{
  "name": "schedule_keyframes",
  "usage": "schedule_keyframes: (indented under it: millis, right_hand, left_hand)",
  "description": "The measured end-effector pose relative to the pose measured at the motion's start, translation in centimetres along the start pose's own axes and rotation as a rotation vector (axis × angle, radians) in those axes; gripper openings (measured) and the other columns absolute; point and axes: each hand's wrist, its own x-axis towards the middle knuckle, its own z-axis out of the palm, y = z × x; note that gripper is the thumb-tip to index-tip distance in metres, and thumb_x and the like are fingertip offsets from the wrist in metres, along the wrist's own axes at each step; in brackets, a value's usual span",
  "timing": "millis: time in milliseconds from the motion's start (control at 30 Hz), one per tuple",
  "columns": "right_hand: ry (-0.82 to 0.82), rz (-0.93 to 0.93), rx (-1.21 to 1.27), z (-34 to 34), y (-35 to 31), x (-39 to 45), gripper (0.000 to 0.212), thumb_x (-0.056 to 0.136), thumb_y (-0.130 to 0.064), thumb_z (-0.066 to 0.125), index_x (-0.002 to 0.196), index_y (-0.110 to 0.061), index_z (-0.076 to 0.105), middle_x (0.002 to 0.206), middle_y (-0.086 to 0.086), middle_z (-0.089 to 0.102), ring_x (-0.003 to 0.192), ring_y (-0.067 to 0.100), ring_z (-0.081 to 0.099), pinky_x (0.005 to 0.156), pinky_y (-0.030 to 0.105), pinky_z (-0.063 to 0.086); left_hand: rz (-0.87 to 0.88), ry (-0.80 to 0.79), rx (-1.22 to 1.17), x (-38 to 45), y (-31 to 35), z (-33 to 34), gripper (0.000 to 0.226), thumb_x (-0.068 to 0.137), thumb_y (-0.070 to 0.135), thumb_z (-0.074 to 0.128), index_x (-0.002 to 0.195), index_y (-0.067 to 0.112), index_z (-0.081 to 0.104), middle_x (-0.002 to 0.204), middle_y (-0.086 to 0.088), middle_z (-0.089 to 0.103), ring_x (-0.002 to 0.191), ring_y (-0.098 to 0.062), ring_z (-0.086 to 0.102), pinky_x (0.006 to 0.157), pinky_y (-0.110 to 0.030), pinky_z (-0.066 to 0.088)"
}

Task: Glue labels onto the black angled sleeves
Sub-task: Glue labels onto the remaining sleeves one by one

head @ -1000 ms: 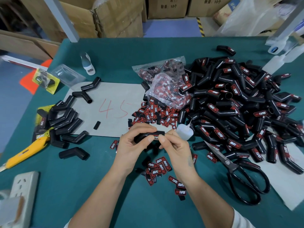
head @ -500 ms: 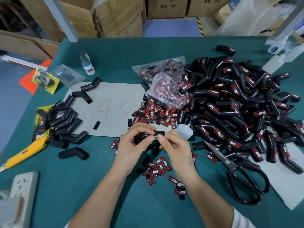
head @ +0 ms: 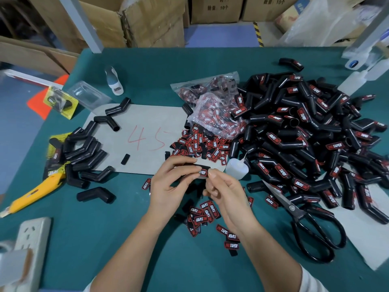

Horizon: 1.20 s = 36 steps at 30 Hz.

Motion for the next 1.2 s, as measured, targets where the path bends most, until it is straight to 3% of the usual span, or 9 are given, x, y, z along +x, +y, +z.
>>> schedule_keyframes:
  millis: [67,200,467,867,1200]
  right_hand:
    - [-0.042,0.035,0.044,0.0,0.0,0.0,0.041,0.103,-0.035,0.054,0.073,-0.008,0.052,0.069,0.002,0.032,0.064,0.012,0.036,0.077,0.027,0.049]
    - [-0.104,0.097,0.106,-0.1,0.1,-0.1,0.045,0.103,-0.036,0.054,0.089,0.006,0.053,0.073,0.000,0.038,0.064,0.011,0.036,0.077,0.027,0.049]
    - [-0.122,0.096,0.034,-0.2,0.1,-0.2,0.036,0.104,-0.038,0.051,0.078,-0.012,0.050,0.071,0.002,0.033,0.066,0.013,0.036,0.079,0.026,0.048]
    - [-0.108,0.078,0.040,-0.3,0.0,-0.1,0.035,0.099,-0.036,0.054,0.070,-0.019,0.048,0.068,-0.003,0.035,0.065,0.014,0.034,0.076,0.023,0.048]
    - [-0.105,0.051,-0.023,-0.1,-0.3,-0.2,0.038,0.104,-0.031,0.051,0.068,-0.019,0.049,0.069,0.002,0.031,0.065,0.012,0.037,0.077,0.025,0.048]
  left_hand:
    - [0.005,-0.009,0.017,0.0,-0.1,-0.1,0.011,0.090,0.007,0.079,0.101,0.008,0.082,0.116,-0.005,0.071,0.107,-0.025,0.070,0.096,-0.031,0.052]
    - [0.040,-0.022,0.064,0.0,-0.6,-0.3,0.010,0.092,0.014,0.078,0.100,0.009,0.083,0.118,-0.003,0.071,0.109,-0.026,0.069,0.095,-0.038,0.054]
    - [0.022,-0.101,0.049,0.3,-0.7,-0.7,0.008,0.092,0.015,0.078,0.099,0.013,0.082,0.112,0.002,0.073,0.103,-0.019,0.071,0.086,-0.034,0.058]
    - [-0.013,-0.187,0.043,0.5,-0.5,-1.4,0.012,0.093,0.010,0.077,0.103,0.015,0.081,0.115,0.005,0.072,0.108,-0.020,0.071,0.096,-0.028,0.053]
    - [-0.027,-0.213,0.031,0.5,-0.3,-1.5,0.013,0.095,0.012,0.073,0.105,0.019,0.077,0.117,0.005,0.072,0.111,-0.021,0.070,0.098,-0.037,0.054]
